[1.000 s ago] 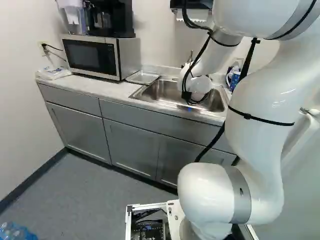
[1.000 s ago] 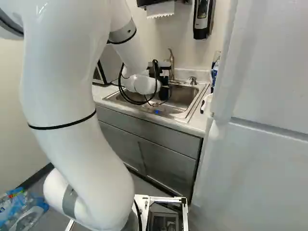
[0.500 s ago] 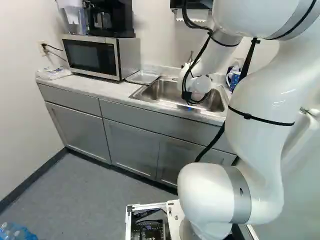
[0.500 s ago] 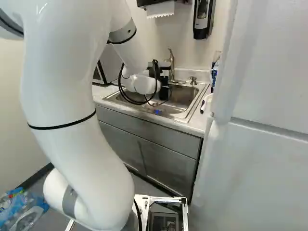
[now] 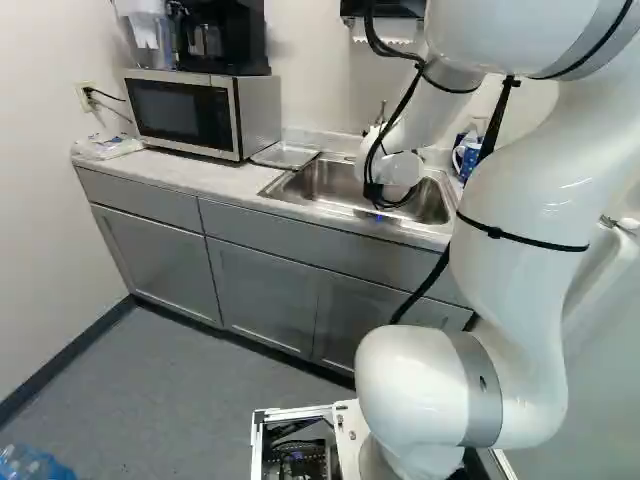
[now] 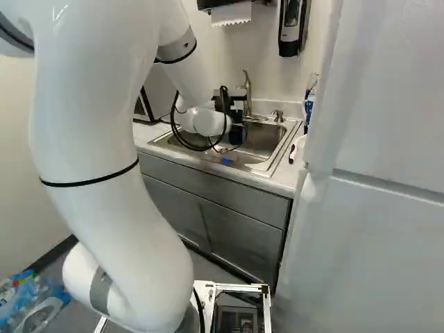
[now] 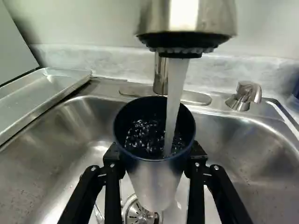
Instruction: Rinse the cup and place it in the tray
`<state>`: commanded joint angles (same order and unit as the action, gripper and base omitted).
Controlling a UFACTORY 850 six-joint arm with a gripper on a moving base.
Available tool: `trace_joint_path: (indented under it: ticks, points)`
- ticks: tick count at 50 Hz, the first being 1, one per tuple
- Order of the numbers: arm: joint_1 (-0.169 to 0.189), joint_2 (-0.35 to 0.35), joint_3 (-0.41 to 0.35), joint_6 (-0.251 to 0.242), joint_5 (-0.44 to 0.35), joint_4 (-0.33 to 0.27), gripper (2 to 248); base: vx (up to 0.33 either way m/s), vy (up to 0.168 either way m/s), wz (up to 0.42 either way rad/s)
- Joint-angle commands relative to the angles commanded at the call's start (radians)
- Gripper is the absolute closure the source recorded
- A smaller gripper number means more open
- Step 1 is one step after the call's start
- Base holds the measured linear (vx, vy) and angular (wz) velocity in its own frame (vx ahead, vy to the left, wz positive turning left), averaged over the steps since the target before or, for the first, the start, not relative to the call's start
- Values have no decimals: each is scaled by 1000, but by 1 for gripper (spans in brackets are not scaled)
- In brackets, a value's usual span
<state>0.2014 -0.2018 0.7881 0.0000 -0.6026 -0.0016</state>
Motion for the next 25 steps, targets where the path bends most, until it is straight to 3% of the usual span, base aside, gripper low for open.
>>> trace_joint_path:
  ticks: [25]
  points:
    - [0, 0, 0, 0, 0, 0, 124, 0, 0, 0]
